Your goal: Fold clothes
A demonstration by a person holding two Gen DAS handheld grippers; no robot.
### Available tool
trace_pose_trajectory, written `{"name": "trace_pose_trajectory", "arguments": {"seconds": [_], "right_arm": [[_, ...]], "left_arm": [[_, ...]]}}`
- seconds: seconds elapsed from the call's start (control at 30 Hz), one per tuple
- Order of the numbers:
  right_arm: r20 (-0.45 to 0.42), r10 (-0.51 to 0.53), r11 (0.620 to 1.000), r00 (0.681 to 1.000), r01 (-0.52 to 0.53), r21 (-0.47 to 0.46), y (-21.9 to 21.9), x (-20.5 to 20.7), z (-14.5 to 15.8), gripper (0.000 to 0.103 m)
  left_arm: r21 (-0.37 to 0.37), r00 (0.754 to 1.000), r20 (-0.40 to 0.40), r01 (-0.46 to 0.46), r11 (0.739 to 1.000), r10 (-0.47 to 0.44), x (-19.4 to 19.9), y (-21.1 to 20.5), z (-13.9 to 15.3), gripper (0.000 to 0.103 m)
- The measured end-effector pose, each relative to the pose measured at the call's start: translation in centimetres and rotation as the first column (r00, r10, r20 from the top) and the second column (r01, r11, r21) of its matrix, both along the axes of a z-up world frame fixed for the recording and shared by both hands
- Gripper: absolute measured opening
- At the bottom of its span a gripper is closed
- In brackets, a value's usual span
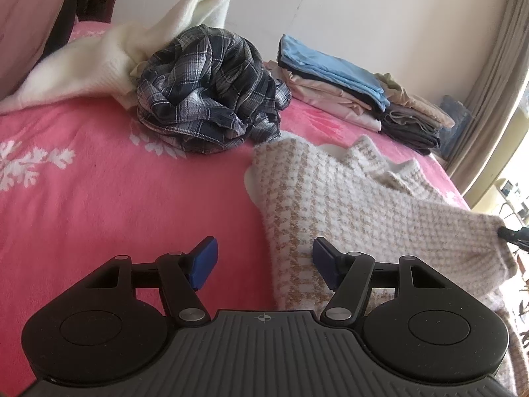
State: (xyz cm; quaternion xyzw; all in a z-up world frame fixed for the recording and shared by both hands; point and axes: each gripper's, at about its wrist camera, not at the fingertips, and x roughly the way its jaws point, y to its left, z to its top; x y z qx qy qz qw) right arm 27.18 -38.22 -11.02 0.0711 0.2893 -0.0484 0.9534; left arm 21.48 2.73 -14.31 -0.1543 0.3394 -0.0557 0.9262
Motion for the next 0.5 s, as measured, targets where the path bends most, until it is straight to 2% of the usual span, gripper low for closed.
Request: {"name": "trace_pose_trajectory", "arguments": {"seconds": [0.13, 0.27, 0.33, 0.37, 0.4, 0.5], "right_arm": [[-0.115, -0.033, 0.997, 0.993, 0.026, -0.067, -0.6, 0.8, -3.4, 0.005], [-0.133, -0.055, 0.996, 0.990, 0.044, -0.080, -0.6, 1.0, -4.0, 0.005], [-0.144, -0.070, 0.992, 0.987, 0.053, -0.117, -0.3, 1.3, -3.6, 0.013], [-0.143, -0.092, 0.988, 0.985, 0.073, -0.136, -0.2, 1.2, -3.1, 0.027], [-0.134, -0.136, 0.982, 0.982, 0.116, -0.150, -0.3, 1.0, -2.4, 0.033], [-0.031, -0.229, 0.963, 0.973, 0.221, -0.155, -0.2, -0.9, 0.5, 0.033]], "left_arm": [[-0.017, 1.000, 0.003, 0.016, 1.000, -0.016, 0.0, 0.0, 0.2, 0.064], [-0.042, 1.000, -0.005, 0.018, 0.999, -0.018, 0.0, 0.1, 0.0, 0.064], [-0.057, 0.999, -0.024, 0.022, 0.998, -0.023, 0.1, 0.0, -0.3, 0.064], [-0.055, 0.999, -0.030, 0.027, 0.998, -0.028, 0.2, 0.0, -0.4, 0.064], [-0.048, 0.999, -0.032, 0.032, 0.998, -0.033, 0.2, -0.1, -0.3, 0.064], [-0.036, 0.998, -0.043, 0.045, 0.998, -0.046, 0.3, -0.3, -0.3, 0.064]]}}
